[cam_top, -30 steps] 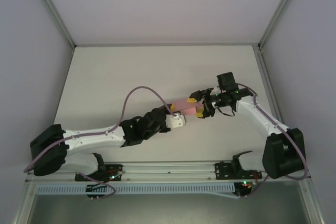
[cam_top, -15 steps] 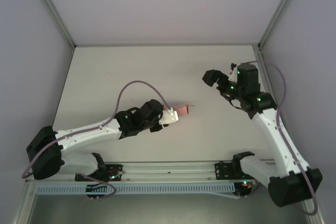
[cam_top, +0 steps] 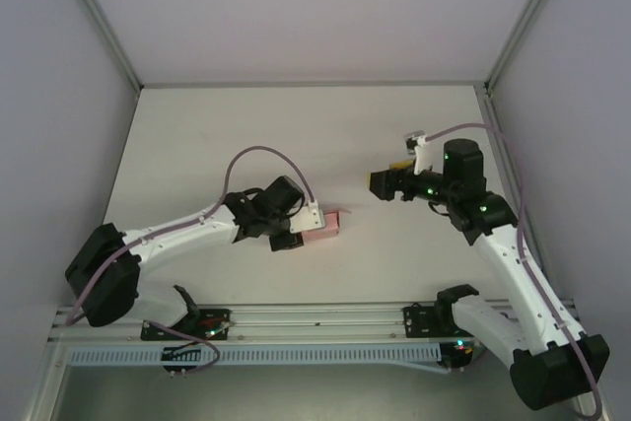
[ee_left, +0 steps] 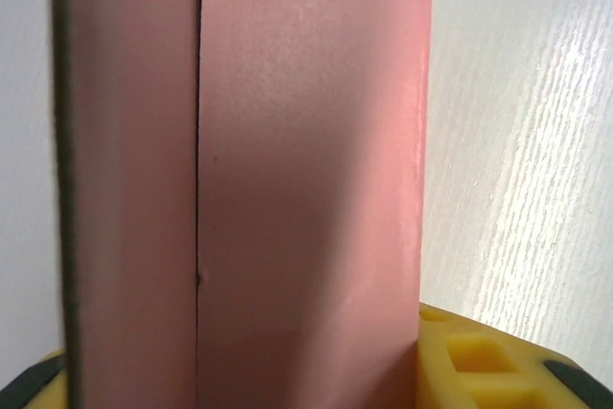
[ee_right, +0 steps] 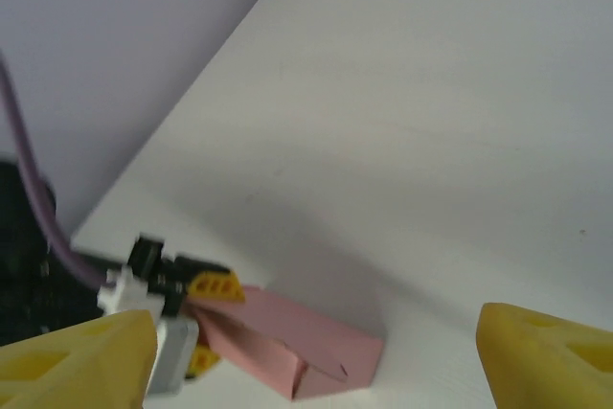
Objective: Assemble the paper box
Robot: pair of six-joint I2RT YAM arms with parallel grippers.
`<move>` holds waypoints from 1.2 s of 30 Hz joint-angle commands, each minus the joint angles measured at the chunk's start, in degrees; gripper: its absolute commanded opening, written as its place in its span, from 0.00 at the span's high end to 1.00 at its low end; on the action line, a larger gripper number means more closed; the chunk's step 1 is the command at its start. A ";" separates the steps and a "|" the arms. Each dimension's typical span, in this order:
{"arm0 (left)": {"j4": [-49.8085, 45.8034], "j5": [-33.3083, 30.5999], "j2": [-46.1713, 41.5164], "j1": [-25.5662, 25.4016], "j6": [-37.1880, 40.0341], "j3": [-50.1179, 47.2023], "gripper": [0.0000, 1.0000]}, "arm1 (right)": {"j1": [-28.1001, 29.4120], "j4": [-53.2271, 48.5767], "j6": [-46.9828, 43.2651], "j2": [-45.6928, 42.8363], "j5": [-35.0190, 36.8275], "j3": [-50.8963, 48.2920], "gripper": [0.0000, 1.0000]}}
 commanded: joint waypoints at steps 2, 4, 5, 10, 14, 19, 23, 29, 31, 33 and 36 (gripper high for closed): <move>-2.63 6.18 2.94 2.38 0.89 2.81 0.67 | 5.11 -4.52 -14.67 2.85 -3.63 -2.05 0.19; -3.17 6.70 3.85 2.78 1.27 3.42 0.67 | 7.74 -4.68 -15.68 5.13 -0.57 -2.18 0.25; -3.26 6.84 4.14 2.79 1.41 3.69 0.67 | 8.81 -5.03 -16.26 6.39 0.52 -2.06 0.29; -5.17 6.82 6.28 3.11 2.20 5.89 0.65 | 14.81 -6.62 -20.52 13.66 8.14 1.13 0.37; -5.48 6.84 7.23 3.26 2.32 6.57 0.65 | 16.66 -6.93 -21.34 18.63 15.65 3.87 0.46; -5.57 6.90 7.58 3.35 2.19 6.76 0.64 | 17.90 -7.91 -22.04 21.55 15.27 5.37 0.62; -5.57 7.07 7.31 3.40 2.52 6.87 0.64 | 18.35 -4.97 -21.62 21.32 18.81 3.94 0.62; -5.65 7.07 7.49 3.37 2.67 6.84 0.64 | 18.33 -5.66 -24.15 20.19 23.23 4.36 0.60; -5.61 7.05 7.58 3.27 2.67 6.83 0.64 | 18.30 -5.50 -25.67 19.57 22.18 3.50 0.60; -5.57 7.05 7.69 3.42 2.71 6.92 0.64 | 18.35 -6.52 -27.05 19.87 18.75 3.30 0.60; -5.52 7.03 7.93 3.42 2.58 7.10 0.64 | 18.30 -5.67 -26.83 21.19 15.84 3.37 0.60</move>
